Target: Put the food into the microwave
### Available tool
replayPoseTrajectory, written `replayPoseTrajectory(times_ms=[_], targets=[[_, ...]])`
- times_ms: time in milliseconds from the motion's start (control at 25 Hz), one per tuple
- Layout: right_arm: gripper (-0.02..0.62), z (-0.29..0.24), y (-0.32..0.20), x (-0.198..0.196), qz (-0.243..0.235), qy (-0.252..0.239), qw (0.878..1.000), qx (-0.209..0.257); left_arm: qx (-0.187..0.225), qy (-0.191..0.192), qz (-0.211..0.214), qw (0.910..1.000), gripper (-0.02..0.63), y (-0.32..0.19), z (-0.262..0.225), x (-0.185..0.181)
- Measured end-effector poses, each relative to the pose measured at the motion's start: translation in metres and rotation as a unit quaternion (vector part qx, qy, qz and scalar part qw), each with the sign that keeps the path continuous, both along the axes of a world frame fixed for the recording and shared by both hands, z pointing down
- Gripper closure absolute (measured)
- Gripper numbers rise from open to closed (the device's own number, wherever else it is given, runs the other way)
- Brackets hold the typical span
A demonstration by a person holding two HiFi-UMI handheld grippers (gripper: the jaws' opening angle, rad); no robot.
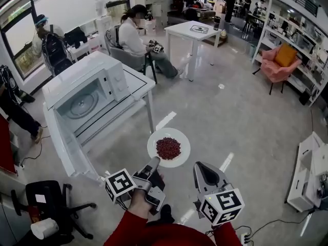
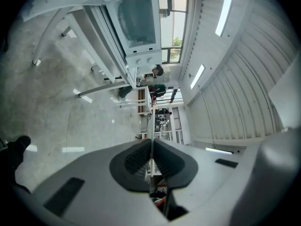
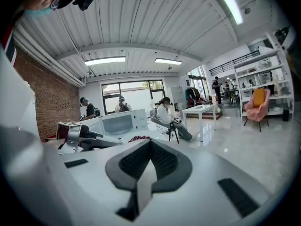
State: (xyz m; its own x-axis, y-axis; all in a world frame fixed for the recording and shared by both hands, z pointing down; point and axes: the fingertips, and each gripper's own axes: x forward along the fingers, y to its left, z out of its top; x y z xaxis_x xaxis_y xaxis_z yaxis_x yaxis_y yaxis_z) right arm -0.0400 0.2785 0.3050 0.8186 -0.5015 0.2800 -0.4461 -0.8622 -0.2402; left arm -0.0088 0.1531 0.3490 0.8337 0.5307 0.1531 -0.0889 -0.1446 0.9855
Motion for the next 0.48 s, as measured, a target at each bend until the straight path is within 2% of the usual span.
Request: replayPoseTrajectory(times_ms=[120,480], targets=[[0.581,0.0,-0.012,0.021,-0.012,-0.001,1.0,-0.001,0.021,-0.011,-0.01,0.9997,0.582,-0.017,0.004,0.016],[0.581,0.009,-0.057,0.084,-0.075,0.002,0.997,-0.015,0.028,-0.009,-0.063,0.9976,0.583,-0.06,0.019,0.068]])
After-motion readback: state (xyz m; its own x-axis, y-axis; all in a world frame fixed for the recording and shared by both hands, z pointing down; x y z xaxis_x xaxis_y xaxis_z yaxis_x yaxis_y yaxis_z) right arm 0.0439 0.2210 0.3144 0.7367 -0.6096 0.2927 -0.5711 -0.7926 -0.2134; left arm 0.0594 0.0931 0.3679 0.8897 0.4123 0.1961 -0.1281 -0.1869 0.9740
